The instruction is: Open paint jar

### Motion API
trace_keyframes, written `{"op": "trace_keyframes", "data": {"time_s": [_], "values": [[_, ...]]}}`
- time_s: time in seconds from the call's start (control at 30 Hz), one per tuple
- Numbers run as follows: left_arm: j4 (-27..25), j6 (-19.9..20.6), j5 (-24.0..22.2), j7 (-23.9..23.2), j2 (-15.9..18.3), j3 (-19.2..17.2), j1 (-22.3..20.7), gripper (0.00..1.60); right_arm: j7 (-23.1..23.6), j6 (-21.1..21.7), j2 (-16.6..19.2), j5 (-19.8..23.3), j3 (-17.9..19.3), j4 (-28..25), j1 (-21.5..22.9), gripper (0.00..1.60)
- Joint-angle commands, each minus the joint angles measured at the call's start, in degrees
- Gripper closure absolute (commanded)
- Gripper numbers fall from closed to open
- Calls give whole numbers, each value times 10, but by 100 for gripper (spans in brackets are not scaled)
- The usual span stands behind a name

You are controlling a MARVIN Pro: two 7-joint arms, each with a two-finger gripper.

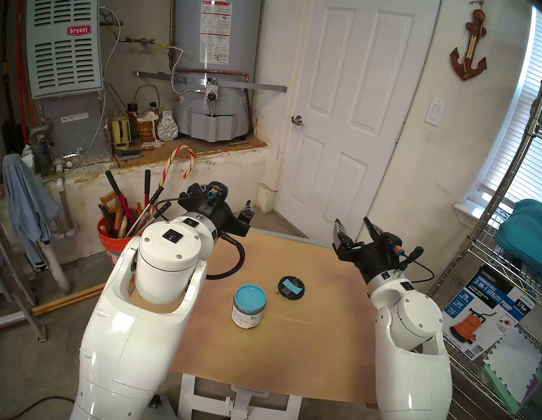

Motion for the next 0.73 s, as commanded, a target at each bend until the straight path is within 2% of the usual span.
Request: {"op": "trace_keyframes", "data": {"time_s": [0.0, 0.7], "values": [[-16, -25, -14, 67, 4, 18, 10, 0, -18, 16, -29, 12, -3, -36, -7, 0], [12, -83, -90, 293, 17, 83, 8, 0, -30, 40, -25, 9, -7, -56, -15, 0]]}}
